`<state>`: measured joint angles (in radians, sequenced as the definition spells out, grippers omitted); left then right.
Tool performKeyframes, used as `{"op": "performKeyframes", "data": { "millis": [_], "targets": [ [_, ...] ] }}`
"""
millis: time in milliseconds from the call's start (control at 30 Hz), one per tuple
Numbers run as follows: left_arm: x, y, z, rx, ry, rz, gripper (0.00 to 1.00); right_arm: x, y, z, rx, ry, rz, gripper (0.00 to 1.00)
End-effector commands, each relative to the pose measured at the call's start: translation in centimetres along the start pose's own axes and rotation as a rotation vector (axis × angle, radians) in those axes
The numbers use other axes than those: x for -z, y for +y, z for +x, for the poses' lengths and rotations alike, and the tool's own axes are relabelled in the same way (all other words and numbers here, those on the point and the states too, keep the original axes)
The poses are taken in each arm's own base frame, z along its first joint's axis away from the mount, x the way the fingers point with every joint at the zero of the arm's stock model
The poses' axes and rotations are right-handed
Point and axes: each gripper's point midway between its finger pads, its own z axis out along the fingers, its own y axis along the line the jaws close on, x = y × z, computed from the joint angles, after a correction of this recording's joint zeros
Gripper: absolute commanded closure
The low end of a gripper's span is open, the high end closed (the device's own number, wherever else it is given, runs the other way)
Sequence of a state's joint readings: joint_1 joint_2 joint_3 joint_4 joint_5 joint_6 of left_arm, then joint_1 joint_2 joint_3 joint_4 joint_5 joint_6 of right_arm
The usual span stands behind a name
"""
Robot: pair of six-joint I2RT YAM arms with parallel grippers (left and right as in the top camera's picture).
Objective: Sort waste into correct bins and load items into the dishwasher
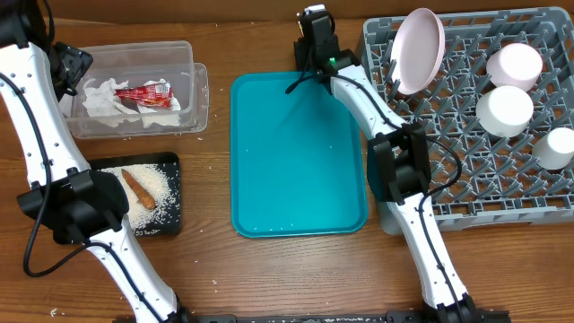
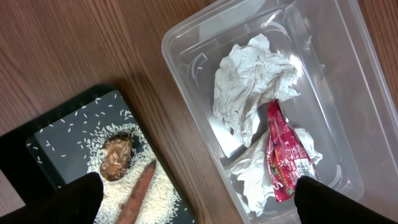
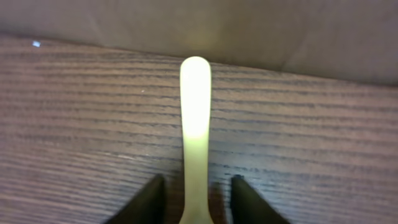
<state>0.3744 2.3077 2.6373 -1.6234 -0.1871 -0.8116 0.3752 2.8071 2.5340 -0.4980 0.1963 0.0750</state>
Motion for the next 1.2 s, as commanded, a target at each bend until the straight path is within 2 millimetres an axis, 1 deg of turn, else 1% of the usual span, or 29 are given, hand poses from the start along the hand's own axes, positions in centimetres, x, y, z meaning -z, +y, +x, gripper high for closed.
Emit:
{"op": "performKeyframes", "data": {
  "millis": [0,167,300,400,567,1000,1033,1167],
  "targets": [
    [0.2,-0.2,0.1,-0.007,-0.003,0.006,0.0,0.2,-0.1,-1.2,-0.016,-0.026,-0.014,0.58],
    [0.2,-0.2,0.1,-0.007,-0.003,0.005,0.0,-0.2,0.0,-0.9,-0.017,-0.031,-0.019,0.56],
    [0.2,-0.2,0.1,-0.007,-0.003,0.005,0.0,-0.8,0.4,-0.1,-0.012,-0.025,-0.04,0.56],
    [0.2,-0.2,0.1,-0.007,-0.003,0.006,0.0,-0.8,0.4,-0.1,-0.012,-0.026,-0.04,0.56],
    [0.2,-0.2,0.1,-0.007,-0.003,0.006,0.0,-1.6,0.4,1.0,-0.003,-0.01,-0.037,0.55],
    [0.2,-0.2,0.1,-0.007,-0.003,0.005,0.0,-2.1,0.0,1.6,-0.001,-0.001,-0.032,0.53],
    [0.2,-0.2,0.1,-0.007,-0.003,0.006,0.0,-2.1,0.0,1.7,0.0,0.0,-0.032,0.55],
    [0.2,-0.2,0.1,-0.007,-0.003,0.006,0.0,-2.1,0.0,1.7,0.0,0.002,-0.031,0.69]
  ]
}}
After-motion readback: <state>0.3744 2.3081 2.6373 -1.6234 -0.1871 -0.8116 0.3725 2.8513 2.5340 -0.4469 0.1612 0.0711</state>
